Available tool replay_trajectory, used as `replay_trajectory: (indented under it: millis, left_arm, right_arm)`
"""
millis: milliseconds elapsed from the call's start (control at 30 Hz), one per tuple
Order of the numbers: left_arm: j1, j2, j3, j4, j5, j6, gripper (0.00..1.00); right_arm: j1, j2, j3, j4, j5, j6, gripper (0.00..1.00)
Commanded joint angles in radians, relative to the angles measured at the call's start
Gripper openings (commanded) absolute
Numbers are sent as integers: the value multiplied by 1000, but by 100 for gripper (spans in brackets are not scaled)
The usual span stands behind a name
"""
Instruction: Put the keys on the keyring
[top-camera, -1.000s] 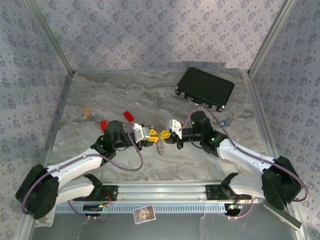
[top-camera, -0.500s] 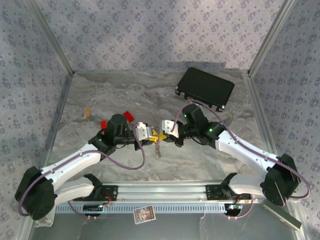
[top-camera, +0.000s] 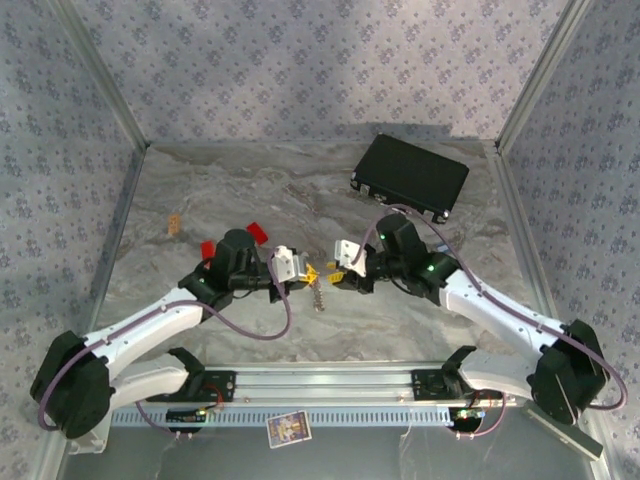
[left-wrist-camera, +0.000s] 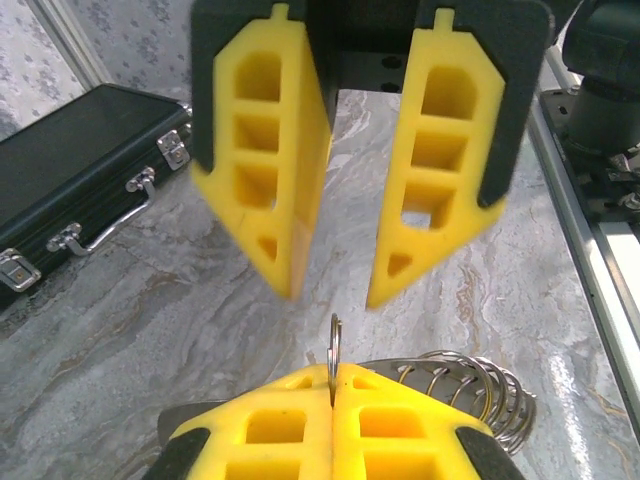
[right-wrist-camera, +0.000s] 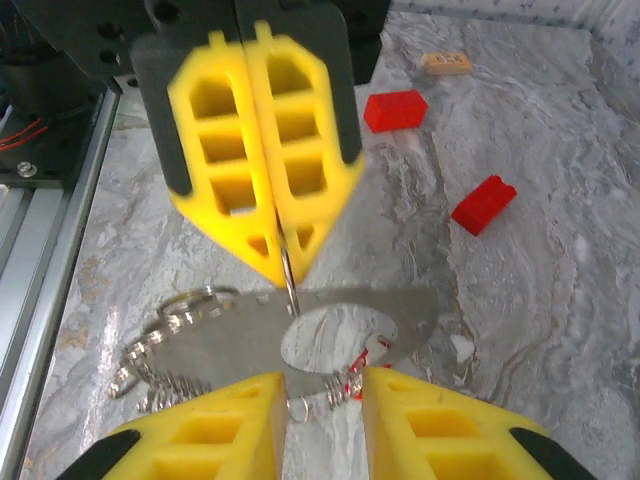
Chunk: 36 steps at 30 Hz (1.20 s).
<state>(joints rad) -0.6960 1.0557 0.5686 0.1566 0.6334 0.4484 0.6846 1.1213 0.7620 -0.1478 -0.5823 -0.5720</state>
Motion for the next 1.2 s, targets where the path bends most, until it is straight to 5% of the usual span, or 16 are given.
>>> replay_trajectory:
  millis: [0, 267, 567, 767, 1167]
  left_arm:
    - [-6, -33, -21, 84, 11, -22, 0]
    - [-13, -31, -25, 87, 17, -32, 0]
    - [-15, -28, -29, 77, 16, -27, 0]
    - [-16, -26, -26, 65, 14, -20, 0]
    - [-16, -20, -20, 48, 15, -11, 0]
  right_arm:
    - [12, -10, -29, 61, -3, 61, 27]
    - [57, 55, -16, 146, -11, 87, 25]
    - [64, 61, -11, 152, -8, 86, 12]
    - [63, 52, -8, 118, 0, 71, 21]
    - [64, 54, -7, 135, -27, 81, 14]
